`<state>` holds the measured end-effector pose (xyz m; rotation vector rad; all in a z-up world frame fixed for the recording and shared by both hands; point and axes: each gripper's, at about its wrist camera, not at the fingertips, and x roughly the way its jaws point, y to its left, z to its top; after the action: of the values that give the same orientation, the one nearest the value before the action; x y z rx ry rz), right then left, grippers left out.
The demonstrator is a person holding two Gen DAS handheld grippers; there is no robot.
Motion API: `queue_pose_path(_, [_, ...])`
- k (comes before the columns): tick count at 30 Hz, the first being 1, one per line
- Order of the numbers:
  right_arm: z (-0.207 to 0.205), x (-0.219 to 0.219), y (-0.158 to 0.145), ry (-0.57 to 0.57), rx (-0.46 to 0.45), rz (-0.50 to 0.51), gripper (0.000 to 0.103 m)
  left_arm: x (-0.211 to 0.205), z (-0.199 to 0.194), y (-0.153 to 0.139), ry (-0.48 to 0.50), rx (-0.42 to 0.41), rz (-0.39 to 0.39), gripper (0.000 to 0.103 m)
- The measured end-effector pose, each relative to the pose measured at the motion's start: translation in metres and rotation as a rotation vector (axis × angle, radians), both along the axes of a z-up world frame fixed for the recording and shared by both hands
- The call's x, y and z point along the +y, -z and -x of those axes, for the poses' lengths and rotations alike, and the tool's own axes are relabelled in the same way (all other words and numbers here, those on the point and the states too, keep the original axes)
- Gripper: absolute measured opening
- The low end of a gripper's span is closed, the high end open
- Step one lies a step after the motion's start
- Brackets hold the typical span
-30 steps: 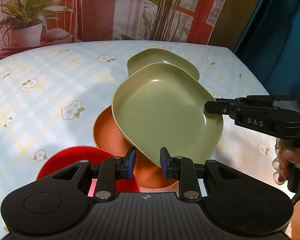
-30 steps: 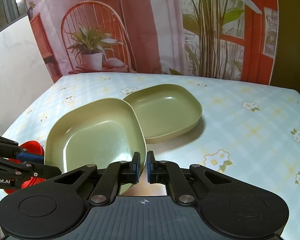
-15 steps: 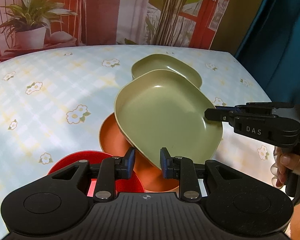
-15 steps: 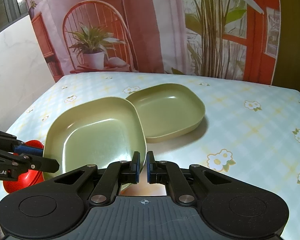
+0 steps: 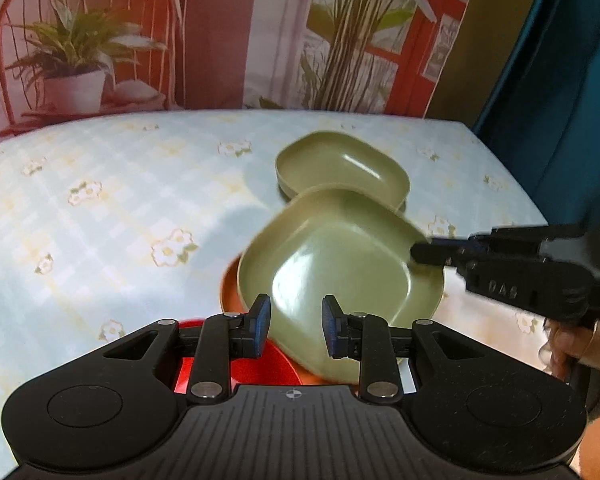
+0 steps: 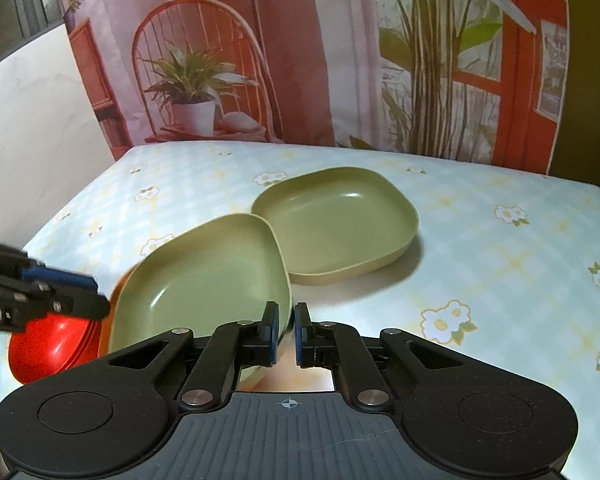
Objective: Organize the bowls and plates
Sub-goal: 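Lower the olive-green plate onto the orange plate and open both tools, then move both tools to the other olive-green plate and close on its rim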
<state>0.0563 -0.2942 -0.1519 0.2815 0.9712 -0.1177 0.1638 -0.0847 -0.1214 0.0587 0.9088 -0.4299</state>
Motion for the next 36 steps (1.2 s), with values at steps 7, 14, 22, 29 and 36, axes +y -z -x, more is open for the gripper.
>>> queue_pose_path(7, [-0.005, 0.013, 0.006, -0.026, 0.021, 0.013, 0.007, -0.001, -0.004, -0.006, -0.018, -0.02, 0.005, 0.029])
queue_pose_path(14, [-0.001, 0.02, 0.015, -0.035, 0.055, 0.022, 0.008, -0.001, -0.007, 0.0, -0.014, -0.008, 0.005, 0.029])
queue_pose_path(22, [-0.003, 0.026, 0.014, -0.045, 0.072, 0.059, 0.008, -0.002, -0.007, 0.001, -0.011, -0.009, 0.009, 0.029])
queue_pose_path(29, [-0.004, 0.027, 0.012, -0.044, 0.068, 0.061, 0.018, -0.001, -0.006, -0.001, -0.015, -0.014, 0.012, 0.029])
queue_pose_path(36, [-0.007, 0.02, -0.001, -0.028, 0.028, 0.066, 0.019, -0.001, -0.009, -0.004, -0.024, -0.022, 0.008, 0.029])
